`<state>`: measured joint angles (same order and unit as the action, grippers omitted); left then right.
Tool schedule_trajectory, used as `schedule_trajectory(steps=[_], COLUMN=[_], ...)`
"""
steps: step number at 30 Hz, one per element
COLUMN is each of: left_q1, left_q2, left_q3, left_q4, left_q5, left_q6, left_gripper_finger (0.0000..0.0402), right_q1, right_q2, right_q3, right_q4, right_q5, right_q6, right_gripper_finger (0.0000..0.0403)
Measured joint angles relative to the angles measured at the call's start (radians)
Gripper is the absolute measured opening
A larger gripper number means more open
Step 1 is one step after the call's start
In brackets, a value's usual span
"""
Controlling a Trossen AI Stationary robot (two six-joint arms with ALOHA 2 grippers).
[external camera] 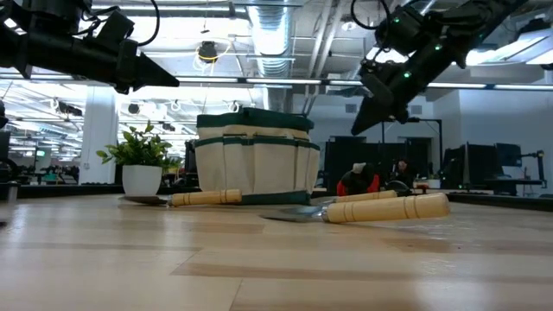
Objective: Pick & Place Garden tools in Gardening bag
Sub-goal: Put the gloves into the gardening bag
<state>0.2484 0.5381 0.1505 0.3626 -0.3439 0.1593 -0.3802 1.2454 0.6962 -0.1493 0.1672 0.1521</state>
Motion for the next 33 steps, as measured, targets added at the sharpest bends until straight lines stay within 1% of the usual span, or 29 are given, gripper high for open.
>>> schedule_trajectory(steps=[3,6,14,16,18,22,27,33], left_q1=[0.0,0.0,0.0,0.0,0.0,0.0,0.0,0.0], left_q2=[0.0,0.0,0.0,0.0,0.0,0.0,0.0,0.0], left_q3=[0.0,0.0,0.0,0.0,0.0,0.0,0.0,0.0], left_q4=[0.0,0.0,0.001,0.001,0.001,0.001,0.001,0.002], left_q5=[0.0,0.0,0.0,0.0,0.0,0.0,0.0,0.0], left_q6=[0.0,0.0,-0.002,-0.005,-0.005,-0.006,-0.006,-0.006], left_gripper_finger=[0.0002,0.0002,0.0002,0.0002,0.0002,0.0002,0.0002,0.0002], right_q1=[-0.002,0.0,0.007,0.007,0.008,0.033,0.054,0.061], right_q2=[-0.036,-0.05,-0.032,-0.023,-0.005,0.039,0.092,0.118], right_q3=[0.0,0.0,0.0,0.0,0.001,0.0,0.0,0.0], right_q4=[-0.067,-0.104,-0.107,-0.114,-0.133,-0.134,-0.135,-0.137], right_q5=[0.015,0.014,0.014,0.014,0.014,0.014,0.018,0.113], right_q6=[0.097,0.108,0.043,0.038,-0.005,-0.076,-0.084,-0.117], right_gripper_finger=[0.0001,0.0002,0.0001,0.0005,0.0012,0.0046,0.0109,0.0188])
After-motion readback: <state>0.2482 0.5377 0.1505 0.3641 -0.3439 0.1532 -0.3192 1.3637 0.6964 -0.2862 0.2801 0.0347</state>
